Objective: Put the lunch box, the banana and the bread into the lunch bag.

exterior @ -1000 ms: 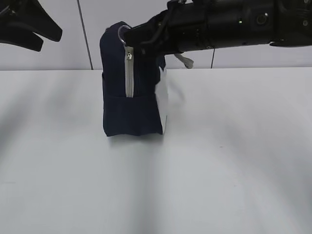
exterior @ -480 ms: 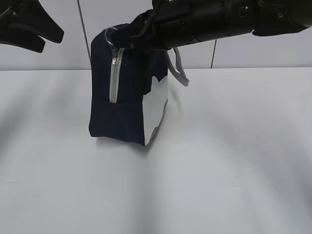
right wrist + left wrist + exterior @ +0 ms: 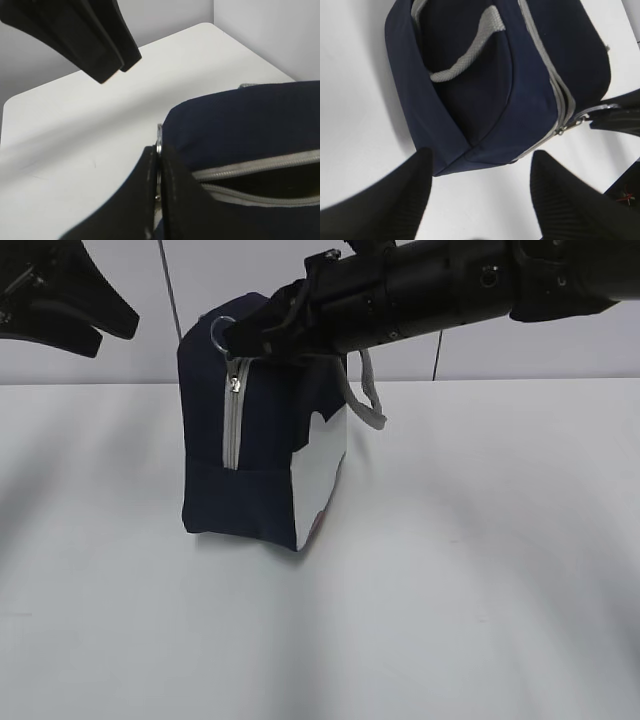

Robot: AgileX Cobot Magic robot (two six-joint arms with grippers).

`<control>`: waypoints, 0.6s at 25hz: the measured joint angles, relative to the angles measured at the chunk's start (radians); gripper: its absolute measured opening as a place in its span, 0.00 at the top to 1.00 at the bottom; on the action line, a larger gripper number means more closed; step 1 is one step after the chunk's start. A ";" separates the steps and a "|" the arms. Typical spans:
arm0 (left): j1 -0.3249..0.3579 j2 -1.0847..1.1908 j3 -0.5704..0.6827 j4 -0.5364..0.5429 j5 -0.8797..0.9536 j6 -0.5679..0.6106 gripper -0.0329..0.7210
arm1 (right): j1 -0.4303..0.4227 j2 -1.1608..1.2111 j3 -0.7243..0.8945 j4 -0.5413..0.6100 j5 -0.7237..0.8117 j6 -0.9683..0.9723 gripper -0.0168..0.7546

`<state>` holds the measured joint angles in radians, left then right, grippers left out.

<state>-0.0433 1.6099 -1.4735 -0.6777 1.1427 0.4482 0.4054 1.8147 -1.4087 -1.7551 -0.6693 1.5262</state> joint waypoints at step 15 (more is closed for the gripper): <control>-0.008 0.063 0.000 -0.058 0.006 0.154 0.38 | 0.000 0.002 -0.079 -0.021 0.001 0.002 1.00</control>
<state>-0.0511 1.6726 -1.4735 -0.7357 1.1491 0.6026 0.4054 1.8169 -1.4880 -1.7764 -0.6685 1.5283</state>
